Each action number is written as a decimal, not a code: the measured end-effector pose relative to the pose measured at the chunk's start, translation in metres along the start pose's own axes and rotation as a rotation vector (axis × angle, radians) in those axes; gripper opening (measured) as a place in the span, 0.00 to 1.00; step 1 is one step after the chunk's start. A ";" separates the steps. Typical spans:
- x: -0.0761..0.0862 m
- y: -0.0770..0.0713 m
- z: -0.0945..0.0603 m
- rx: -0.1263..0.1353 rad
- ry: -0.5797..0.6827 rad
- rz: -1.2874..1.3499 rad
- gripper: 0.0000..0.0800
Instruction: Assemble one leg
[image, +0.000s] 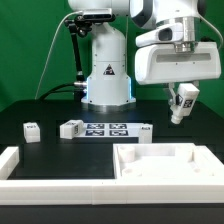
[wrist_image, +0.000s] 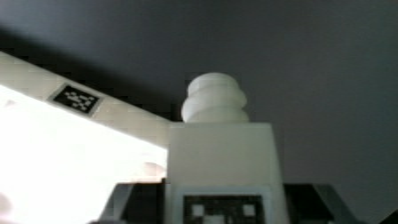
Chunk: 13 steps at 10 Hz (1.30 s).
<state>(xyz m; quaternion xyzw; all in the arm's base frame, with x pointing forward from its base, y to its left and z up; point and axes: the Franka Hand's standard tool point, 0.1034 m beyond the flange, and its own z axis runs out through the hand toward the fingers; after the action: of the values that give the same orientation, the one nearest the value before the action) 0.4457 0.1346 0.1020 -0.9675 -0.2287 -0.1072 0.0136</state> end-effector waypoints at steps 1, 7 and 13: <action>0.003 0.000 0.001 0.000 0.020 0.000 0.36; 0.041 0.013 0.009 0.016 -0.041 0.097 0.36; 0.058 0.017 0.024 0.026 -0.044 0.127 0.36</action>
Offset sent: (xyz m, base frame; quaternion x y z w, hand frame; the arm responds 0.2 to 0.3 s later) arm 0.0000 0.0000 0.0000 0.0000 0.0000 0.0000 1.0000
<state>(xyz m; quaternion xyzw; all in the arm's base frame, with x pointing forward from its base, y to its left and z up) 0.5086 0.1461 0.0917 -0.9819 -0.1686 -0.0820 0.0279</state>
